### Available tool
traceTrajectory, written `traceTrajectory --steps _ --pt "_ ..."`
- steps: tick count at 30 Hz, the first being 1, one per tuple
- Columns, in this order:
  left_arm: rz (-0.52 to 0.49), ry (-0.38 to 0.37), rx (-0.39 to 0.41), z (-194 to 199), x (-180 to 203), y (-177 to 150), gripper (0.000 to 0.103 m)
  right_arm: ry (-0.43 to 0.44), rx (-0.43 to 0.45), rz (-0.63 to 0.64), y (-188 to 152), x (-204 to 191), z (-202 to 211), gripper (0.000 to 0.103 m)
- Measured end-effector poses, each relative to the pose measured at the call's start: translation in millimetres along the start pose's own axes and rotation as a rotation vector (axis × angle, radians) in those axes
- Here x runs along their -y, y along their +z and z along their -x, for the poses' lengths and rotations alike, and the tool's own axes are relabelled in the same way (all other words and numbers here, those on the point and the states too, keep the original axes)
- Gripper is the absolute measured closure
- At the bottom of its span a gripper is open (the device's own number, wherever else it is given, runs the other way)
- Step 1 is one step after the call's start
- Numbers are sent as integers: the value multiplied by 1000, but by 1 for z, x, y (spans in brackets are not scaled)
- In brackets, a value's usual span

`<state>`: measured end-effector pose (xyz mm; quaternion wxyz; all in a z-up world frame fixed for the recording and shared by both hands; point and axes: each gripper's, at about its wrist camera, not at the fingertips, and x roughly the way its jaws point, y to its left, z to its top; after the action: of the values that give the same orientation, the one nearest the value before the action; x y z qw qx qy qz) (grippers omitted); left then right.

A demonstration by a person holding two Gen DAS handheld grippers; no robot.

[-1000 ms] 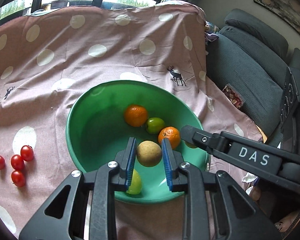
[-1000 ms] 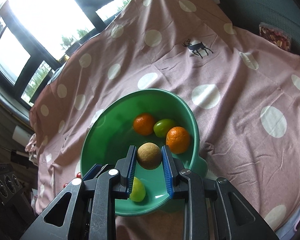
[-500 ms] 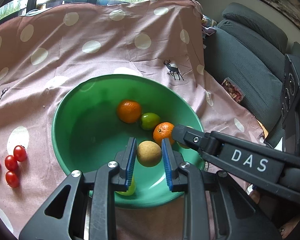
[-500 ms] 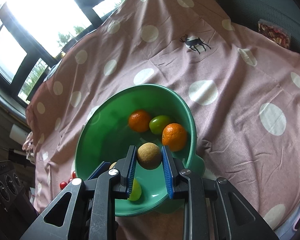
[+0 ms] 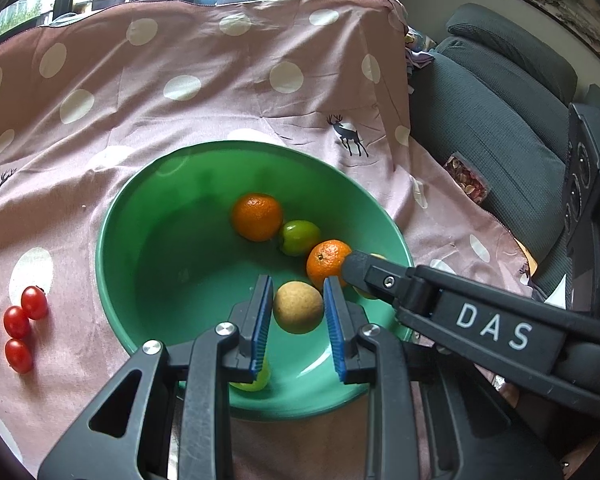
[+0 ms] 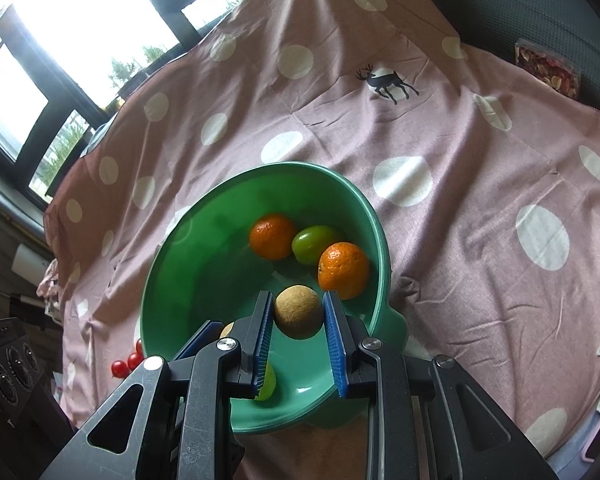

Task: Organize fruits
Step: 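Carry the yellow fruit with the right gripper over the green bowl, then lower the yellow fruit into the bowl and open the right gripper, then move the right gripper to the cherry tomatoes on the cloth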

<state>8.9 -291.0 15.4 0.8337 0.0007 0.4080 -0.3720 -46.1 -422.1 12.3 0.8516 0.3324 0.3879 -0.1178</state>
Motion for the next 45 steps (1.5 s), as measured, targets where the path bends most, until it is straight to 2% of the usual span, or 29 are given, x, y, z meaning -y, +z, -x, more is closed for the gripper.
traceTrajectory --steps 5,8,14,19,22,25,29,35,41,45 --pt "-8 5 2 1 0 -1 76 20 -14 -12 0 2 -1 76" --pt "12 -1 14 5 -4 0 65 26 -18 -16 0 2 -2 75" --pt "51 -5 60 28 -17 1 49 29 15 -22 1 0 4 51" --pt "103 28 128 63 -41 -1 38 35 63 -12 1 -7 10 41" --pt "144 57 163 88 -63 -5 29 54 90 5 0 -15 13 40" --pt "183 106 183 111 -87 -10 27 74 116 22 -3 -24 15 29" --pt "236 174 204 140 -122 -21 21 89 140 62 -9 -40 16 28" --pt "268 289 207 165 -166 -35 21 74 144 136 -20 -65 8 27" --pt "356 301 208 166 -201 -53 20 56 143 221 -32 -88 0 27" --pt "362 309 191 164 -210 -55 20 60 149 255 -38 -97 -2 27"
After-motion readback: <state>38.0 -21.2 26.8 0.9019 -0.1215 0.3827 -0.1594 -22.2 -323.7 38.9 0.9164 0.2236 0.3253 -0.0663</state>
